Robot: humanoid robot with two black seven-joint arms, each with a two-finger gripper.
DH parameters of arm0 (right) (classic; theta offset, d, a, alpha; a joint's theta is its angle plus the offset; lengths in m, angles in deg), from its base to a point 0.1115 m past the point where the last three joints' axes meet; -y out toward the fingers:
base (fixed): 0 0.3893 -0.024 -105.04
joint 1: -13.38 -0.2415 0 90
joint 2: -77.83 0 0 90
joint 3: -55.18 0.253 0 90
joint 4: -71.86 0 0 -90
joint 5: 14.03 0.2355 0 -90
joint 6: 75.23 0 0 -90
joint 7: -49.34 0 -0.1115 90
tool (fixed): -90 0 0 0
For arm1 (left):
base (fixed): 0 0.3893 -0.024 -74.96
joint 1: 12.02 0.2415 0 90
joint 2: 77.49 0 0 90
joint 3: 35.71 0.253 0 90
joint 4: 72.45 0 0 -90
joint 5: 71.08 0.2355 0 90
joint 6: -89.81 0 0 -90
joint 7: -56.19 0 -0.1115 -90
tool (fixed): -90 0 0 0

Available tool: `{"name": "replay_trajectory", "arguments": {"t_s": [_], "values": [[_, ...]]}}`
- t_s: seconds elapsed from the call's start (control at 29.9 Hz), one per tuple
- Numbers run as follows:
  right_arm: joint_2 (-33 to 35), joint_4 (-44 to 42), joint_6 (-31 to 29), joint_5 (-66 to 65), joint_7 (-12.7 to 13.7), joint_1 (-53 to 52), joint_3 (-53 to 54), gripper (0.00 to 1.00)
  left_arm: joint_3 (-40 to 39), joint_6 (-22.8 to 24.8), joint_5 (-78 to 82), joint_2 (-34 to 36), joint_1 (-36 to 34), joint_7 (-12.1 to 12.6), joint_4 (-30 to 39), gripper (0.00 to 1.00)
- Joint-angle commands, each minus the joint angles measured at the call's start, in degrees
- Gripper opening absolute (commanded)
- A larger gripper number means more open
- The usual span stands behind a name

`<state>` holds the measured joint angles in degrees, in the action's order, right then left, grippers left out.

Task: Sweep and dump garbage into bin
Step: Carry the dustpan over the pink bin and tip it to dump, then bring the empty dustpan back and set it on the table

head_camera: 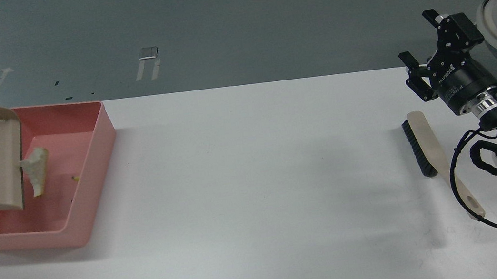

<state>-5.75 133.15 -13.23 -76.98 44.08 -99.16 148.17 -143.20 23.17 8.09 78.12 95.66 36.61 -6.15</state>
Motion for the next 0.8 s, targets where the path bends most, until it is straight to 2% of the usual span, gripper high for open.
{"name": "replay_trajectory", "arguments": {"t_s": [0.0, 0.23, 0.37, 0.43, 0.57, 0.64, 0.7, 0.77], "values": [[-0.3, 0.0, 0.0, 0.0, -0.1, 0.0, 0.0, 1.0, 0.0, -0.9, 0.3, 3.1, 0.1, 0.0, 2.9, 0.11], [-0.4, -0.3, 0.0, 0.9, -0.8, -0.7, 0.2, 1.0, 0.0, 0.2, -2.7, 5.7, -4.0, -0.1, 3.3, 0.13], [-0.5, -0.4, 0.0, 5.4, -0.8, -0.8, 0.3, 1.0, 0.1, 4.6, -12.2, 5.0, -8.9, 0.8, 1.5, 0.13], [-0.6, -0.4, 0.0, 5.5, -0.8, -0.9, 0.3, 1.0, 0.1, 4.6, -16.4, 4.4, -9.6, 1.5, 1.8, 0.12], [-0.5, -0.1, 1.1, 5.5, -0.7, -1.5, 0.3, 1.0, 3.4, 4.6, -25.5, 1.8, -10.7, 5.9, 5.1, 0.11], [-0.5, 0.0, 1.2, 5.5, -0.7, -1.5, 0.3, 1.0, 4.2, 4.6, -27.0, 0.6, -11.2, 6.6, 7.4, 0.11], [-0.5, -0.1, 1.4, 5.5, -0.7, -1.6, 0.3, 1.0, 5.5, 4.6, -27.3, -1.5, -11.3, 8.6, 11.2, 0.11], [-0.5, 0.0, 1.5, 5.5, -0.8, -1.7, 0.3, 1.0, 7.5, 4.6, -27.1, -4.9, -12.1, 11.5, 14.8, 0.12]]}}
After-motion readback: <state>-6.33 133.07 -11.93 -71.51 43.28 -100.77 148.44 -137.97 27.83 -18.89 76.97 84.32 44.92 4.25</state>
